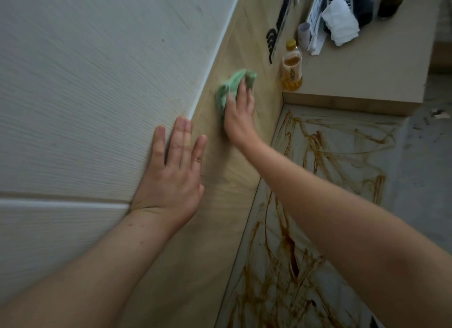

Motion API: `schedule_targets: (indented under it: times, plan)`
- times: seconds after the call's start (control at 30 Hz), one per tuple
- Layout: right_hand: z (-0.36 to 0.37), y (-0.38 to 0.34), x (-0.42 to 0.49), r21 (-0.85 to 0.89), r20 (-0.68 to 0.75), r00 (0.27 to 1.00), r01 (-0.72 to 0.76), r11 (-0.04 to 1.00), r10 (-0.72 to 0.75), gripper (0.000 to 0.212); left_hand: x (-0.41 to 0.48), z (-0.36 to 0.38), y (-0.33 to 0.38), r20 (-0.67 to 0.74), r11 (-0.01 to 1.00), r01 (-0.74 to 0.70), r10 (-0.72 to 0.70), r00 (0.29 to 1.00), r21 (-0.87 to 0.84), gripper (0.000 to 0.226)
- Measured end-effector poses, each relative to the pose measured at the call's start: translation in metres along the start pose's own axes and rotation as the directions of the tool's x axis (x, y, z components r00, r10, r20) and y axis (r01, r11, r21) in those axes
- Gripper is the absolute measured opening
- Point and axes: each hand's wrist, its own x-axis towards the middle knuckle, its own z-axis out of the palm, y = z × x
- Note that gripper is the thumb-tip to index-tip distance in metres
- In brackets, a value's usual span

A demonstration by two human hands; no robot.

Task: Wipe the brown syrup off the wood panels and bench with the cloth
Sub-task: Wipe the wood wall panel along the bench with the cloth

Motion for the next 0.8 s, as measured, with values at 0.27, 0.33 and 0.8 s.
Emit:
schedule_targets:
  times: [0.27,0.33,0.8]
  plan:
    - [-0.004,-0.009,-0.041,-0.087,0.149,0.989,0.025,0.996,-0.011,0.067,0.000,0.002,0.001,-0.035,1.000,0.015,-0.014,0.999,0.005,0.079]
    - [-0.002,0.017,-0.070,-0.125,0.236,0.970,-0.032,0.992,0.061,0.069,-0.001,0.002,0.001,-0.041,1.000,0.023,-0.023,0.999,0.000,0.079]
    - [-0.027,-0.003,0.065,0.060,-0.025,0.944,-0.327,0.943,0.329,0.064,0.000,0.004,0.002,0.094,1.000,0.021,-0.021,0.995,-0.003,0.074]
